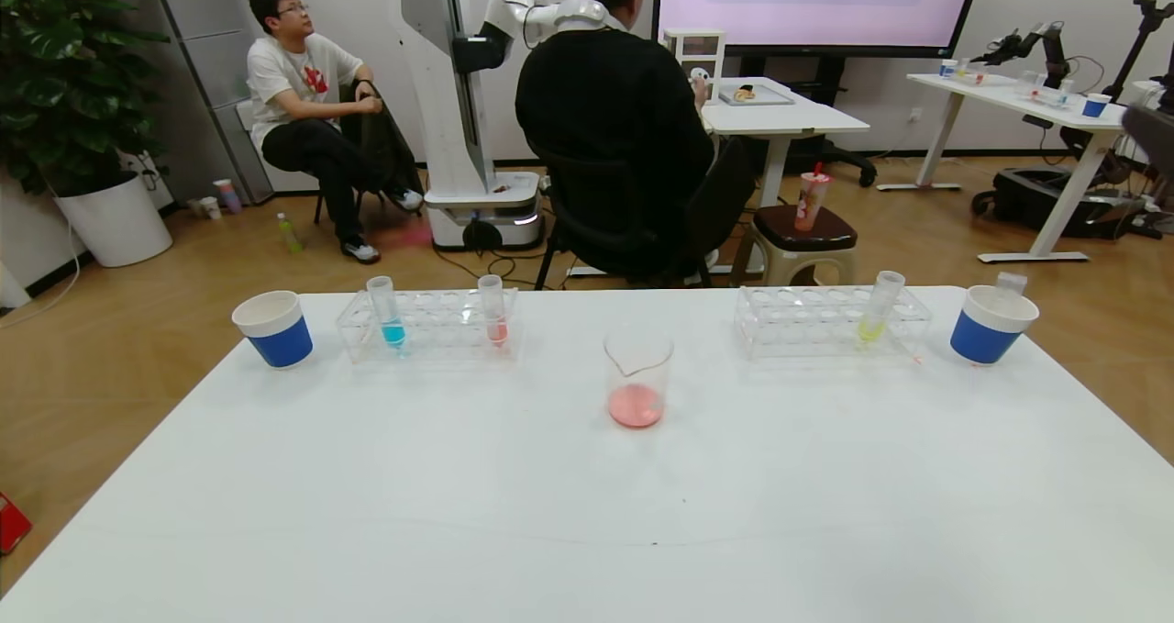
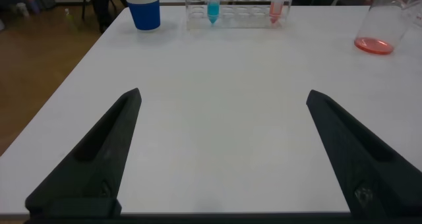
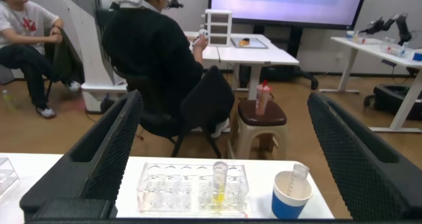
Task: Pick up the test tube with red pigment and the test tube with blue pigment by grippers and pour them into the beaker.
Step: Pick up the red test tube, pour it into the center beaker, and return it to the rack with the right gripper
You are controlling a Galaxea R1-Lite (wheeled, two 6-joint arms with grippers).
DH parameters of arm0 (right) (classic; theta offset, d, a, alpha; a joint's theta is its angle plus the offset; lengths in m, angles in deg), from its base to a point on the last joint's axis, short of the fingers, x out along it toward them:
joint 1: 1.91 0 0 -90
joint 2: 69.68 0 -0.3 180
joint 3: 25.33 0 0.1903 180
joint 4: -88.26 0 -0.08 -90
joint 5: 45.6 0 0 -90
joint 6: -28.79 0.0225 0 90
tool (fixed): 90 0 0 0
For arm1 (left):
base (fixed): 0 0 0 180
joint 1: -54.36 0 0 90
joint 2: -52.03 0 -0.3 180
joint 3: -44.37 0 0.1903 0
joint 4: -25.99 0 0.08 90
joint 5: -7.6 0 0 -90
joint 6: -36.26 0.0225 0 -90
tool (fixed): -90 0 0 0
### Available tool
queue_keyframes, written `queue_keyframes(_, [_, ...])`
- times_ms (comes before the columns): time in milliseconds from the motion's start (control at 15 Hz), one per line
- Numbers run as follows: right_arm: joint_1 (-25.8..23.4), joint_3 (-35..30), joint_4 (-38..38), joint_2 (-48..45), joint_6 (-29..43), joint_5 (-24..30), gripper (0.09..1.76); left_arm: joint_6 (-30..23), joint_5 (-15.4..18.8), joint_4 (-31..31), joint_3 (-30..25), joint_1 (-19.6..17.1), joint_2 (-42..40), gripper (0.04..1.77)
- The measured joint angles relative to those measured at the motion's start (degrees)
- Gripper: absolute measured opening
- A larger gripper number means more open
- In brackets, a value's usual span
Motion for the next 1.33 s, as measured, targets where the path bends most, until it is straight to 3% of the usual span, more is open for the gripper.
queue_keyframes(467, [-0.89,-4.22,28.72,-35.56,-3.82,-1.11,1.74,-0.05,0.0,0.0,0.0,0.0,0.0,1.75])
queue_keyframes(800, [-1.85,-6.57,41.61,-54.97,-5.52,-0.89,1.74,-0.02,0.0,0.02,0.0,0.0,0.0,1.75])
queue_keyframes(1067, [-2.13,-13.63,42.4,-63.76,-8.0,0.22,1.74,-0.02,0.0,0.0,0.0,0.0,0.0,1.75])
queue_keyframes(1333, [-2.29,-27.23,32.83,-66.22,-7.94,0.6,1.74,0.0,0.0,0.02,0.0,0.0,0.0,1.75])
